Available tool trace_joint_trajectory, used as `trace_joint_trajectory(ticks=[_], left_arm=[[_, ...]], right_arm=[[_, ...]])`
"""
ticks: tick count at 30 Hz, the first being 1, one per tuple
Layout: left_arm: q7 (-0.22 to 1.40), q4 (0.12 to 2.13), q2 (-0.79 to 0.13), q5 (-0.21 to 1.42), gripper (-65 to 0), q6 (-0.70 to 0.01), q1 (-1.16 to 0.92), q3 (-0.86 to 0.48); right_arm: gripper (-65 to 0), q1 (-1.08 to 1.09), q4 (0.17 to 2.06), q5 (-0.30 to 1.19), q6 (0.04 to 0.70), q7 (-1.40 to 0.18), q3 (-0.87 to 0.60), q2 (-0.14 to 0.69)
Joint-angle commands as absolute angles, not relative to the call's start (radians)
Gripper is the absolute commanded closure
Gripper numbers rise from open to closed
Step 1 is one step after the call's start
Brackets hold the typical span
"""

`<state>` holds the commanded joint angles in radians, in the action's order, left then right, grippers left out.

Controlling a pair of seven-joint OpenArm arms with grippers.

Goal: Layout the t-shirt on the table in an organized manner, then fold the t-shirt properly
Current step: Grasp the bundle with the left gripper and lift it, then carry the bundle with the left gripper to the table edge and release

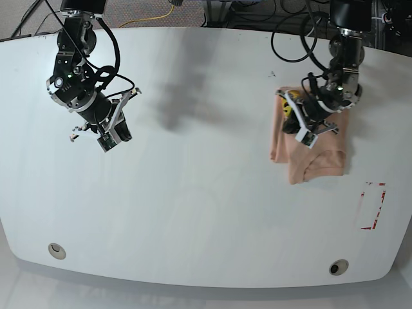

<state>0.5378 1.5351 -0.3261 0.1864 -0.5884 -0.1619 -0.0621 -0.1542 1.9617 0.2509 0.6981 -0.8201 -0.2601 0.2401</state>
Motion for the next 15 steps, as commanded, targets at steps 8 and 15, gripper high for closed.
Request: trace_joint_trajectory(ticks=[8,15], left_arm=[[0.634,1.620,-0.371,0.186,0.0,-0.667,-0.196,-0.252],[0.688,1.715,-0.367,0.185,0.0,-0.676,-0.191,-0.298]], right_arm=[[-0.5,-0.159,1.968,0.249,0.698,-0.820,-0.263,0.211],[-0.5,-0.173,1.986,0.249,0.698,-0.822,-0.260,0.208]])
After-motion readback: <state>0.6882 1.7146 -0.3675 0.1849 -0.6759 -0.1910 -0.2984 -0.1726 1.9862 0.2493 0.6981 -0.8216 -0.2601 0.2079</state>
